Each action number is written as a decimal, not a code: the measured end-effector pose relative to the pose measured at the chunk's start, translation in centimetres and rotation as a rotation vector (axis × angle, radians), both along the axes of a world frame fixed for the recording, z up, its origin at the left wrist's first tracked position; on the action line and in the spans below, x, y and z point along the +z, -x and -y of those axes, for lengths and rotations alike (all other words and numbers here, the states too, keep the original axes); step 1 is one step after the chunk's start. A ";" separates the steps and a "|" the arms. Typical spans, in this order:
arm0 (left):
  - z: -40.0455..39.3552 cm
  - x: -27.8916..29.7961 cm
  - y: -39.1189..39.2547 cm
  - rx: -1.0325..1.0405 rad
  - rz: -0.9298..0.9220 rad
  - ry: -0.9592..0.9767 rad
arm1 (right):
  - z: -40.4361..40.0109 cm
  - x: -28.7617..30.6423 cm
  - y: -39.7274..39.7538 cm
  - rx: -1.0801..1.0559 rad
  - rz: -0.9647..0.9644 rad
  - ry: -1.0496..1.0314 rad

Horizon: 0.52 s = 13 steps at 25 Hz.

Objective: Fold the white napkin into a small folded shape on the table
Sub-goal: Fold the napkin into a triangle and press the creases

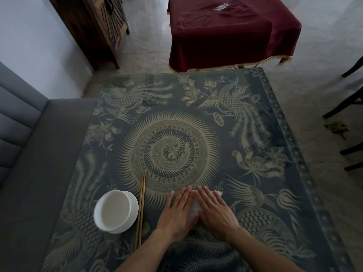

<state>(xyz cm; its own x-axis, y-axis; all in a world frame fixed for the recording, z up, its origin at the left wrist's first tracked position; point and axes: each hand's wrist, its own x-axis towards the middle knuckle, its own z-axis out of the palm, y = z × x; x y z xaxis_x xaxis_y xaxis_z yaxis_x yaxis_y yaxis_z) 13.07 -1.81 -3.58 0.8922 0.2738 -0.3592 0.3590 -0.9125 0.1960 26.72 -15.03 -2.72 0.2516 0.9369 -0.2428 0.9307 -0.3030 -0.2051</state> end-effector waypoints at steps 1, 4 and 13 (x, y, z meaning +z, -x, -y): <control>-0.2 0.0 0.0 -0.005 -0.013 -0.004 | -0.1 -0.2 -0.2 0.021 -0.016 0.007; -0.4 0.3 0.5 -0.037 0.011 -0.014 | 0.2 -0.6 -0.6 0.043 -0.035 0.010; 0.7 -0.5 6.6 -0.246 0.087 -0.048 | 0.2 -1.2 -0.7 0.058 -0.091 0.046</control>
